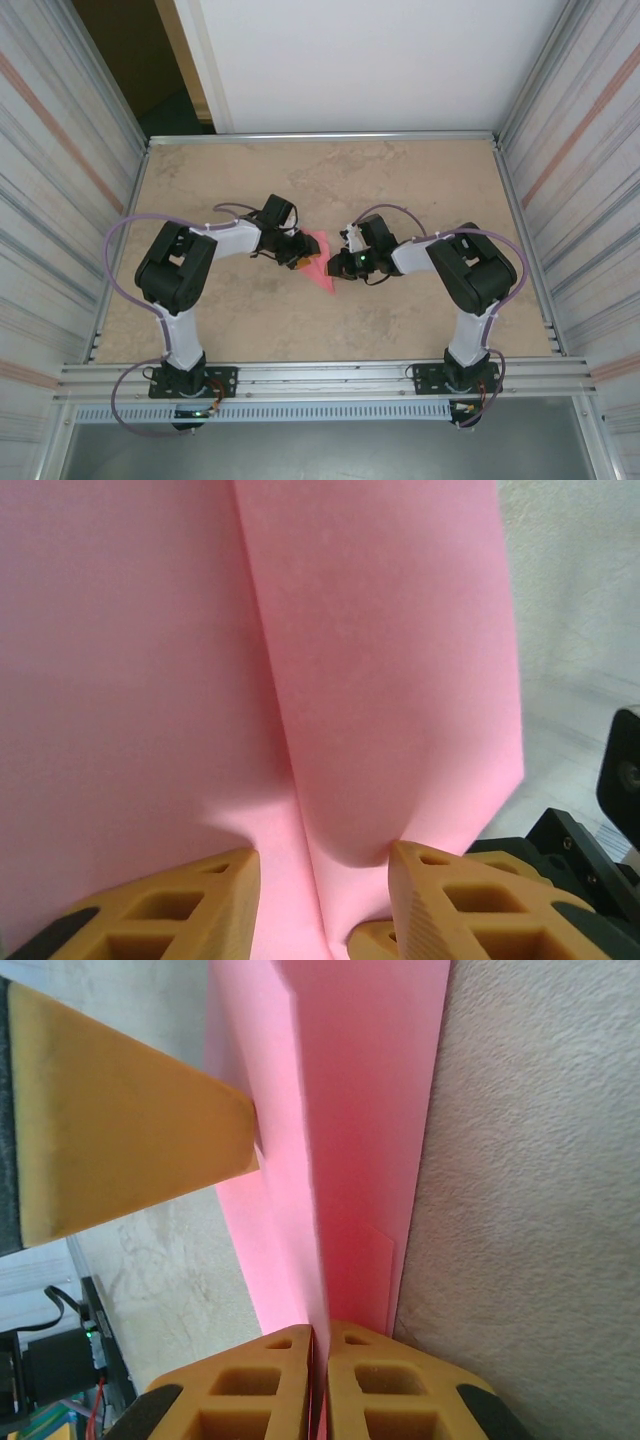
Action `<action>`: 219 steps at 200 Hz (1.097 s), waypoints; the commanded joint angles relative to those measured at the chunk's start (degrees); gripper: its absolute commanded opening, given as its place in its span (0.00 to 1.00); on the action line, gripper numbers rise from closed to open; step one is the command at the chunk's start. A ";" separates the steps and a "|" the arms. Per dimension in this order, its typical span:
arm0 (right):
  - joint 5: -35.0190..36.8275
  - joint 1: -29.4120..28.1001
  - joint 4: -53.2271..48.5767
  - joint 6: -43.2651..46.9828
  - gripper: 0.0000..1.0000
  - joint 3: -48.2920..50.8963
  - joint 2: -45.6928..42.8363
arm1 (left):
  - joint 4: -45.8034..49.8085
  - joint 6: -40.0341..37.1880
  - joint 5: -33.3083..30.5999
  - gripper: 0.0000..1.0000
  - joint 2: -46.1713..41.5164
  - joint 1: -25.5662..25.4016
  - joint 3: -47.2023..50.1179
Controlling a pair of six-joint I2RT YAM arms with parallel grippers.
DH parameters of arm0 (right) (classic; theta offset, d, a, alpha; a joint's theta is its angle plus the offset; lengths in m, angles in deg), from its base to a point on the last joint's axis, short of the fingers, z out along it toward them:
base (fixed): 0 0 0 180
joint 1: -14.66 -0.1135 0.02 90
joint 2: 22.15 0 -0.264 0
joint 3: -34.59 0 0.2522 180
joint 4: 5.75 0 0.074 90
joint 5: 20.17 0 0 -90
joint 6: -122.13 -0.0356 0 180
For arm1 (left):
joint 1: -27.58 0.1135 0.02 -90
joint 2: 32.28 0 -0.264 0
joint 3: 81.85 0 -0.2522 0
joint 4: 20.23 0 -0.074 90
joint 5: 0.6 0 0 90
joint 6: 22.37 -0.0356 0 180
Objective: Fold a paper plane with a square sheet of paper (pick it up from the middle)
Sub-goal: Fourth fold the wing at the center of the table.
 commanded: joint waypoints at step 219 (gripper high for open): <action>1.58 -1.30 -7.36 2.37 0.14 -2.17 5.24 | -17.11 -1.95 7.33 0.18 -1.00 0.67 4.99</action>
